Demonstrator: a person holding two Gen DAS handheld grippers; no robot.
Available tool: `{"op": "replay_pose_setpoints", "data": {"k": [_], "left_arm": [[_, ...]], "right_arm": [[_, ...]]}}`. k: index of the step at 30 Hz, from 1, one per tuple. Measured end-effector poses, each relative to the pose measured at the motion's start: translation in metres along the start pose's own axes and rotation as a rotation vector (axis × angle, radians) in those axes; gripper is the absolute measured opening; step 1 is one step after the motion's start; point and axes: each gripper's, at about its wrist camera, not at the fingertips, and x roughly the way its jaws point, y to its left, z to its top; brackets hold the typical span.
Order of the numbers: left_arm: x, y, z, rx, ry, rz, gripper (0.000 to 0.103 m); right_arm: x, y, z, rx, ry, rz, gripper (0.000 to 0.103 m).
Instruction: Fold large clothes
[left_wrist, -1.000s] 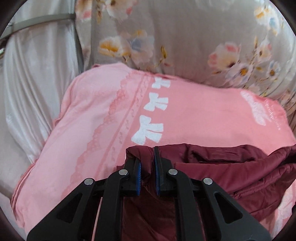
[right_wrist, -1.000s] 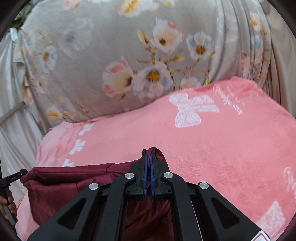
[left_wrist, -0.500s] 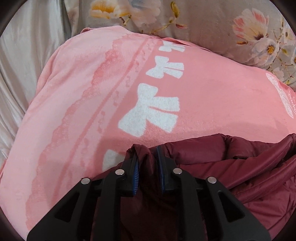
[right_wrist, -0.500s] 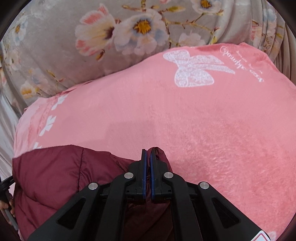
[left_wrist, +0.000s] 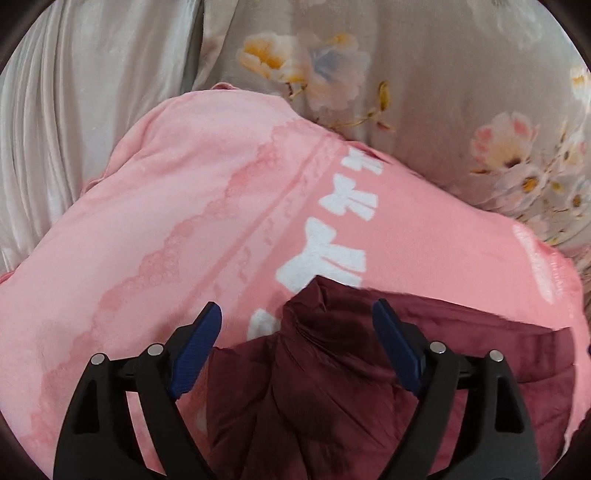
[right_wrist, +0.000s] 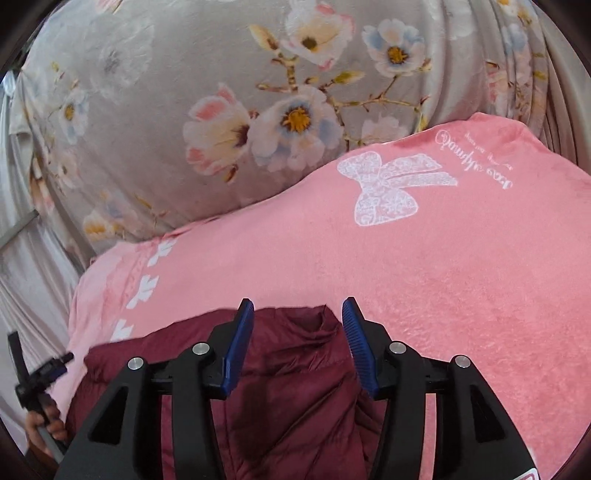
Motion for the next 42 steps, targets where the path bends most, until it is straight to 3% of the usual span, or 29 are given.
{"op": "replay_pose_setpoints", "data": {"k": [3,7,9,11,16,19,25,42], "left_arm": [[-0.004,-0.008,0.004,0.015,0.037,-0.028,0.083],[0.007,-0.034,-0.003,0.102,0.09,0.008,0.083],[0.022,-0.046,-0.01,0.153,0.136,0.04,0.083],[0.036,-0.053,-0.015,0.184,0.15,0.08,0.083],[0.062,-0.056,-0.013,0.191,0.151,0.133,0.086],[0.073,-0.053,-0.013,0.181,0.156,0.145,0.091],[0.089,-0.042,-0.018,0.118,0.182,0.125,0.098],[0.096,-0.052,-0.025,0.161,0.187,0.184,0.098]], "right_arm": [[0.019,0.014,-0.009,-0.069,0.081,-0.052,0.05],[0.062,0.021,-0.027,-0.083,0.247,-0.117,0.05],[0.072,0.024,-0.029,-0.101,0.26,-0.145,0.043],[0.073,0.027,-0.022,-0.104,0.253,-0.156,0.021],[0.083,0.03,-0.001,-0.092,0.234,-0.186,0.005],[0.106,0.031,-0.01,-0.139,0.268,-0.243,0.002],[0.119,0.024,-0.021,-0.126,0.271,-0.266,0.0],[0.123,0.027,-0.028,-0.147,0.248,-0.278,0.0]]}}
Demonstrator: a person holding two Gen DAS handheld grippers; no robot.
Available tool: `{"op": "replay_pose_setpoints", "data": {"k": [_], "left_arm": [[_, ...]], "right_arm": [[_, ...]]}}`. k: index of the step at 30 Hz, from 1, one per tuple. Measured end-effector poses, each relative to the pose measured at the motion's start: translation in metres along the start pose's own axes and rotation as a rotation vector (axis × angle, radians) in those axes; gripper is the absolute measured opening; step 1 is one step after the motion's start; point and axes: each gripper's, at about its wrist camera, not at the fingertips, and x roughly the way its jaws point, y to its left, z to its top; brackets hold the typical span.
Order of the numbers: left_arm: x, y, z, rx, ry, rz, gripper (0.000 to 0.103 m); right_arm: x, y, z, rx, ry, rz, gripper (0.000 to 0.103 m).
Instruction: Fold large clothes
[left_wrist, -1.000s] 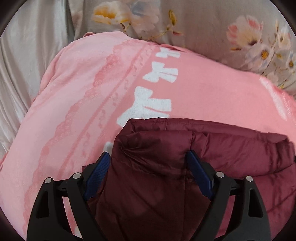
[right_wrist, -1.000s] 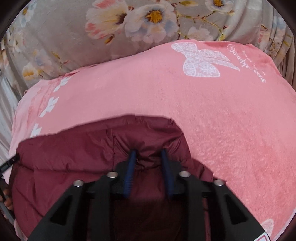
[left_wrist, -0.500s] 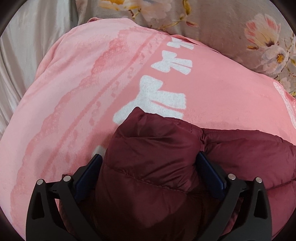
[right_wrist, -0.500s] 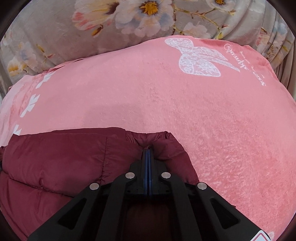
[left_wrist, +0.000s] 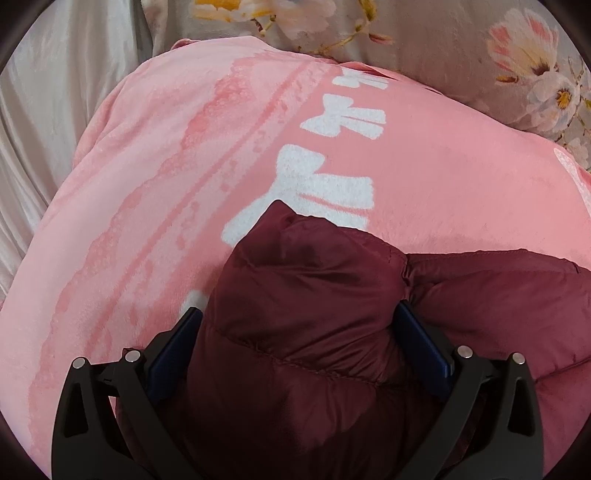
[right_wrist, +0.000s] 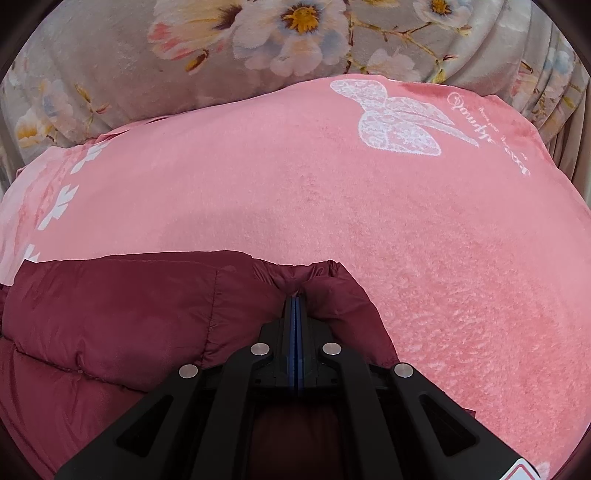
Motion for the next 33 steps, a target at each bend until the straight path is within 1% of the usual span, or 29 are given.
{"op": "replay_pose_setpoints", "data": {"k": [4,6,7,8,9,10,11,13,15,16,18,20,22,25,26,28,30,33], "left_arm": [[-0.002,-0.004,0.0,0.019,-0.009,0.035,0.098],[-0.008,-0.009,0.002,0.049,-0.018,0.086,0.098],[-0.015,-0.011,0.002,0.067,-0.025,0.126,0.098],[-0.024,-0.013,0.002,0.083,-0.035,0.157,0.098],[-0.041,-0.017,0.002,0.096,-0.059,0.165,0.098],[-0.053,-0.018,0.001,0.09,-0.082,0.144,0.098],[-0.073,-0.021,0.001,0.069,-0.123,0.095,0.098],[-0.095,-0.032,0.003,0.046,-0.156,0.049,0.098],[-0.109,-0.054,0.004,0.039,-0.163,-0.01,0.098],[-0.112,-0.065,0.003,0.038,-0.162,-0.036,0.098],[-0.11,-0.084,0.0,0.05,-0.156,-0.044,0.098],[-0.101,-0.102,-0.007,0.072,-0.135,-0.037,0.098],[-0.09,-0.11,-0.014,0.073,-0.103,-0.036,0.098],[-0.074,-0.114,-0.025,0.066,-0.074,-0.028,0.098],[-0.067,-0.112,-0.028,0.056,-0.07,-0.035,0.098],[-0.063,-0.111,-0.034,0.04,-0.082,-0.044,0.098],[-0.06,-0.114,-0.038,0.046,-0.098,-0.025,0.098],[-0.056,-0.123,-0.04,0.081,-0.104,0.019,0.098]], "right_arm": [[0.0,-0.003,0.002,0.014,0.011,0.017,0.0],[-0.008,-0.007,0.006,0.031,0.011,0.007,0.0],[-0.021,-0.011,0.008,0.057,-0.021,-0.019,0.0],[-0.041,-0.014,0.009,0.085,-0.079,-0.009,0.007],[-0.057,-0.014,0.009,0.102,-0.123,0.014,0.009],[-0.074,-0.01,0.008,0.111,-0.162,0.04,0.01],[-0.088,-0.002,0.007,0.108,-0.185,0.072,0.01],[-0.103,0.018,0.003,0.084,-0.203,0.126,0.01],[-0.109,0.05,-0.003,0.03,-0.197,0.173,0.01],[-0.109,0.067,-0.007,0.001,-0.188,0.201,0.01],[-0.104,0.095,-0.014,-0.043,-0.167,0.227,0.01],[-0.095,0.116,-0.022,-0.085,-0.149,0.223,0.01],[-0.084,0.129,-0.031,-0.113,-0.125,0.217,0.01],[-0.061,0.134,-0.044,-0.121,-0.08,0.208,0.01],[-0.056,0.133,-0.047,-0.115,-0.071,0.211,0.008],[-0.046,0.13,-0.05,-0.098,-0.058,0.227,0.007],[-0.041,0.13,-0.052,-0.098,-0.051,0.228,0.006],[-0.038,0.133,-0.054,-0.114,-0.045,0.21,0.006]]}}
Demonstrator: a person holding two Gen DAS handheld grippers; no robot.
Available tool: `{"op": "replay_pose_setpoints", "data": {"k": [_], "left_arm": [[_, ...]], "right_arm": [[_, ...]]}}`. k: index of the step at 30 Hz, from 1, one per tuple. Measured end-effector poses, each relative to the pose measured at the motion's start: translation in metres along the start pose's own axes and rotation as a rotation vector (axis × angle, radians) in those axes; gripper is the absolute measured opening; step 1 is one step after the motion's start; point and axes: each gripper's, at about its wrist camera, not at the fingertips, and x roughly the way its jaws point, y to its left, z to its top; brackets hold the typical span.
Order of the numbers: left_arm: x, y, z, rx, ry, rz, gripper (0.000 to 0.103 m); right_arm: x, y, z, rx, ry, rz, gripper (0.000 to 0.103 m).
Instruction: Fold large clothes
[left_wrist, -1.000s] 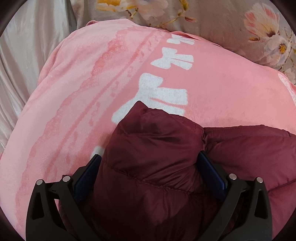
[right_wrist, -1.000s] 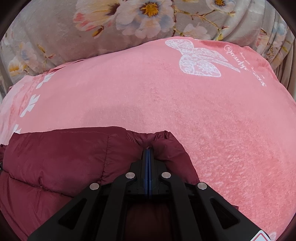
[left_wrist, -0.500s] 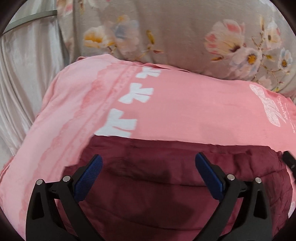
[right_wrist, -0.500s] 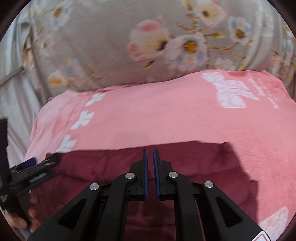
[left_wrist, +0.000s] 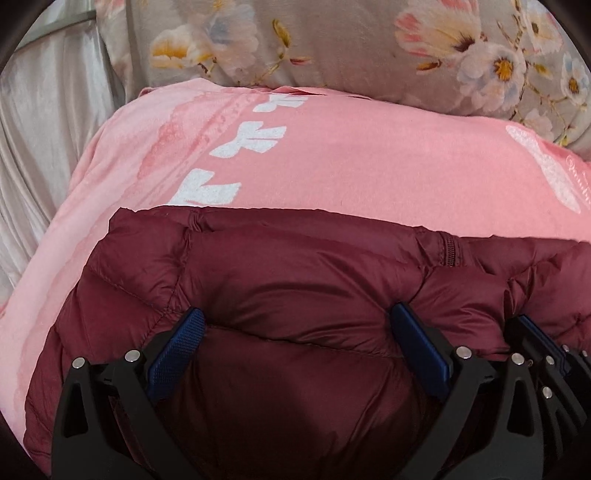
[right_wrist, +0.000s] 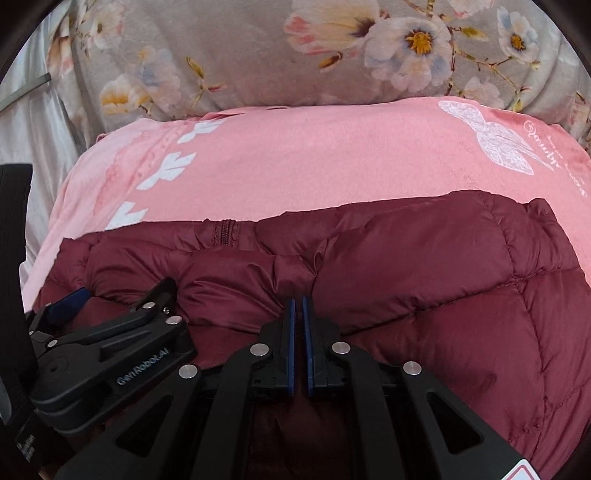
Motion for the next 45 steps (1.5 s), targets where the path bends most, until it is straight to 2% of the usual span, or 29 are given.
{"op": "replay_pose_setpoints", "data": {"k": [11,35,41,45], "left_arm": [[0.009,-0.008,-0.002,0.037,0.032,0.031,0.098],[0.009,-0.014,-0.004,0.058,0.021,0.064,0.098],[0.01,-0.013,-0.004,0.053,0.022,0.052,0.098],[0.006,0.003,-0.003,-0.002,0.035,-0.028,0.098]], "right_arm": [[0.007,0.005,0.0,-0.032,0.022,-0.032,0.006],[0.008,0.007,0.0,-0.051,0.02,-0.056,0.006],[0.009,0.006,0.001,-0.047,0.02,-0.051,0.006],[0.008,0.001,0.002,-0.019,0.022,-0.014,0.006]]}}
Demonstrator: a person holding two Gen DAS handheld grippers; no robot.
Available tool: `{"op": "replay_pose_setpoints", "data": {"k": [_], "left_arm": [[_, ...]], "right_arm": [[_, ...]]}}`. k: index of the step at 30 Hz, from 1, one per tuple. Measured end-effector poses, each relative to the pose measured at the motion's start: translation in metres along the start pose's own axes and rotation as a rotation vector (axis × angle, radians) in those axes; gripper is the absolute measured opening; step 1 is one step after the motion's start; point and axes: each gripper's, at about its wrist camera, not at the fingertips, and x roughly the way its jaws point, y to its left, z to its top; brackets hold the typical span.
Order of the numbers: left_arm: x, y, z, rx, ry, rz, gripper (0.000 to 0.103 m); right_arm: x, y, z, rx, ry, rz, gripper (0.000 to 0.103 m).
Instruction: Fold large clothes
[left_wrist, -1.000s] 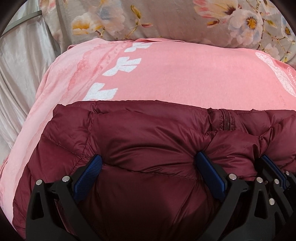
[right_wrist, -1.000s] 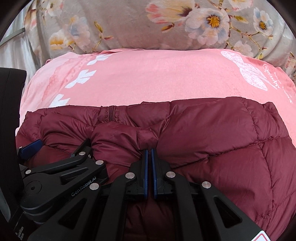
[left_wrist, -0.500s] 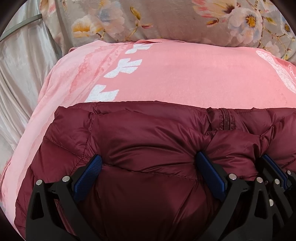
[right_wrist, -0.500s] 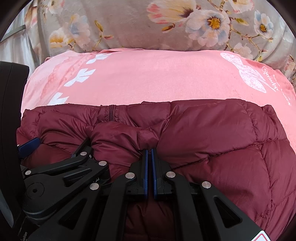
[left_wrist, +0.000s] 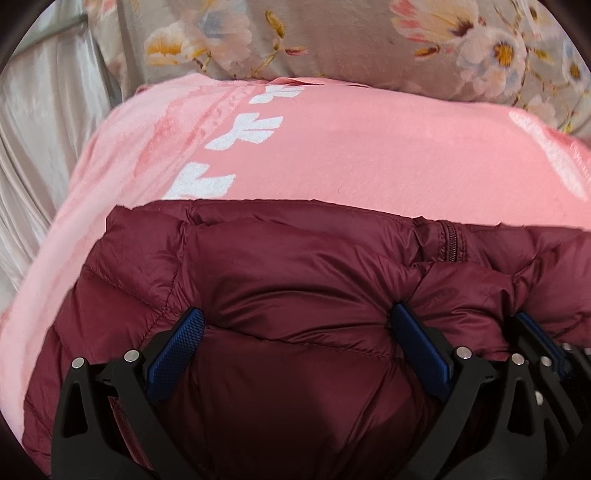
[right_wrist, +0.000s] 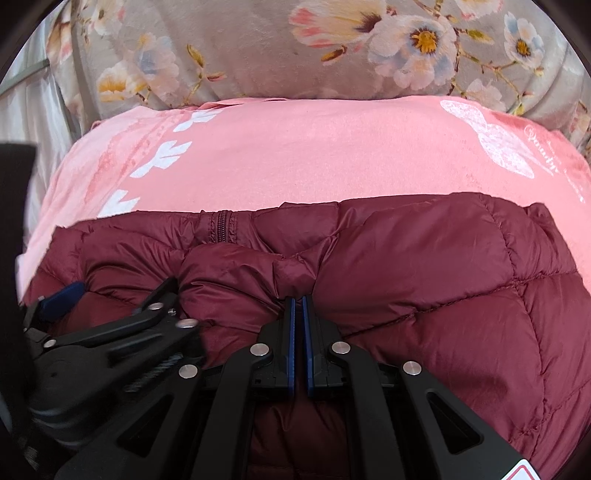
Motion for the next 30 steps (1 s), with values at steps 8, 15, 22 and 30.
{"op": "replay_pose_setpoints", "data": {"k": [8,15,22,30], "left_arm": [[-0.093,0.096,-0.042,-0.156,-0.038,-0.165,0.098],[-0.099,0.183,-0.105,-0.392,0.066,-0.18,0.098],[-0.109,0.203,-0.137,-0.502,0.07,-0.219,0.098],[-0.079,0.19,-0.127,-0.497,0.101,-0.278,0.097]], "right_arm": [[-0.061,-0.014,-0.017,0.082,-0.017,0.103,0.011],[-0.096,0.009,-0.06,0.058,0.038,0.201,0.011],[-0.083,0.015,-0.093,0.037,0.019,0.177,0.01],[-0.085,0.023,-0.095,0.005,0.005,0.133,0.01]]}}
